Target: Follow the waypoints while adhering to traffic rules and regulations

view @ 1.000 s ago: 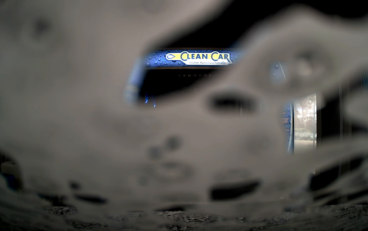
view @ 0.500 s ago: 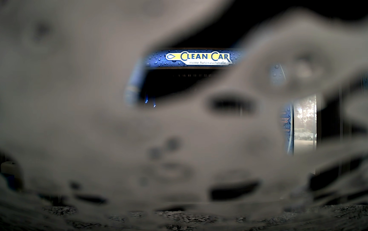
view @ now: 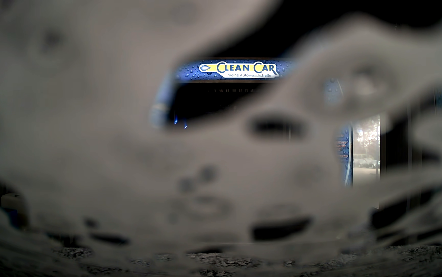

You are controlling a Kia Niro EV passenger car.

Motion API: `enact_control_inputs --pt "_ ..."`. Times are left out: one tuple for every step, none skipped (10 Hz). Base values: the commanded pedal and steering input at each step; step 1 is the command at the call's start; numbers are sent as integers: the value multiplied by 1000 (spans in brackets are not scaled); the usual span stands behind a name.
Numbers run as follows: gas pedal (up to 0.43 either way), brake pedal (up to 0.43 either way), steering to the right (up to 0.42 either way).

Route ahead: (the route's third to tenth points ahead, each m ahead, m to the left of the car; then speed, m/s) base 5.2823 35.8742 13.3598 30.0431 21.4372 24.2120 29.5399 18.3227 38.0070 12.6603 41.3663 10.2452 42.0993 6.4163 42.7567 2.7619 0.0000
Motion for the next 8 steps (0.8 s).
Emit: enact_control_inputs --pt "0 0 -14" --pt "0 0 -14" --pt "0 0 -15" --pt "0 0 -14" --pt "0 0 -15" --pt "0 0 -15" --pt "0 0 -15" --pt "0 0 -15"
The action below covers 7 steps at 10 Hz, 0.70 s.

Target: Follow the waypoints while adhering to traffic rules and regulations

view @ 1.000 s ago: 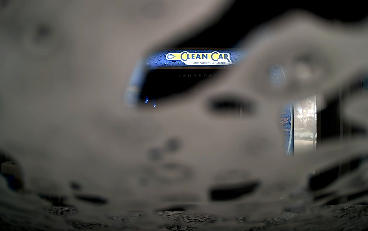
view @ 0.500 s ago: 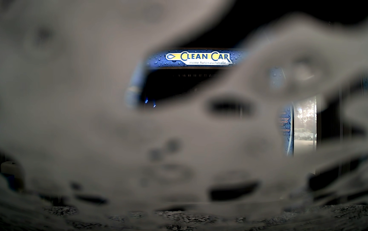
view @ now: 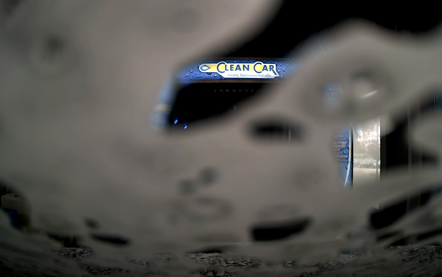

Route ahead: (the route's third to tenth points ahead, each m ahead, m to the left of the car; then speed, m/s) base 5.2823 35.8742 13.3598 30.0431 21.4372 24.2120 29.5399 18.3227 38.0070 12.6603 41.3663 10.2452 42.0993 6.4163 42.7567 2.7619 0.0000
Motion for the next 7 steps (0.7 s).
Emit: enact_control_inputs --pt "0 0 -14" --pt "0 0 -14" --pt "0 0 -15" --pt "0 0 -15" --pt "0 0 -15" --pt "0 0 -14" --pt "0 0 -15"
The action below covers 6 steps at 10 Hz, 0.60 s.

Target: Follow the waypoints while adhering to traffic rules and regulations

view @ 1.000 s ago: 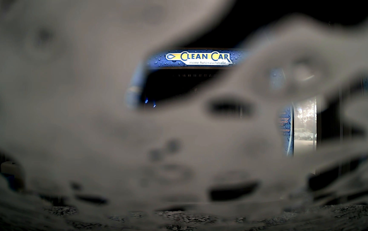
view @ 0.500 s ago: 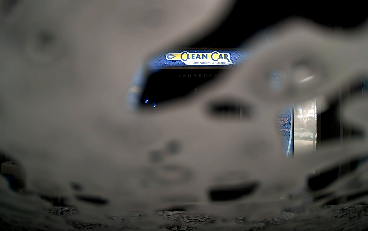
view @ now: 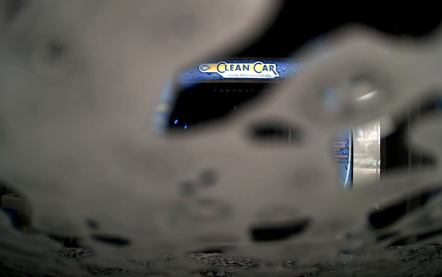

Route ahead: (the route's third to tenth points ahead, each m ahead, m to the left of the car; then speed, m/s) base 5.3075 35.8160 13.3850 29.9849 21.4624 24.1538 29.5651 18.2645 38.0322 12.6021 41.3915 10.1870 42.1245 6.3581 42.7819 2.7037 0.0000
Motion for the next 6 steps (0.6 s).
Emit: enact_control_inputs --pt "0 0 -14" --pt "0 0 -14" --pt "0 0 -14" --pt "0 0 -14" --pt "0 0 -14" --pt "0 0 -15"
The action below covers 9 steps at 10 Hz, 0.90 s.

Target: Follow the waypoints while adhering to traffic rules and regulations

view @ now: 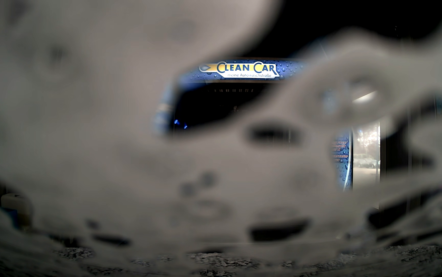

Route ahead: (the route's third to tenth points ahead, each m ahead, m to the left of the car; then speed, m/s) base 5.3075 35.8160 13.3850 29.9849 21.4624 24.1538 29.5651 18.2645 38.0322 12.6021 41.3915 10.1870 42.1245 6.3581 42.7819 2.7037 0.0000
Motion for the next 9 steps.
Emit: enact_control_inputs --pt "0 0 -14" --pt "0 0 -14" --pt "0 0 -14" --pt "0 0 -14" --pt "0 0 -14" --pt "0 0 -14" --pt "0 0 -14" --pt "0 0 -14" --pt "0 0 -14"
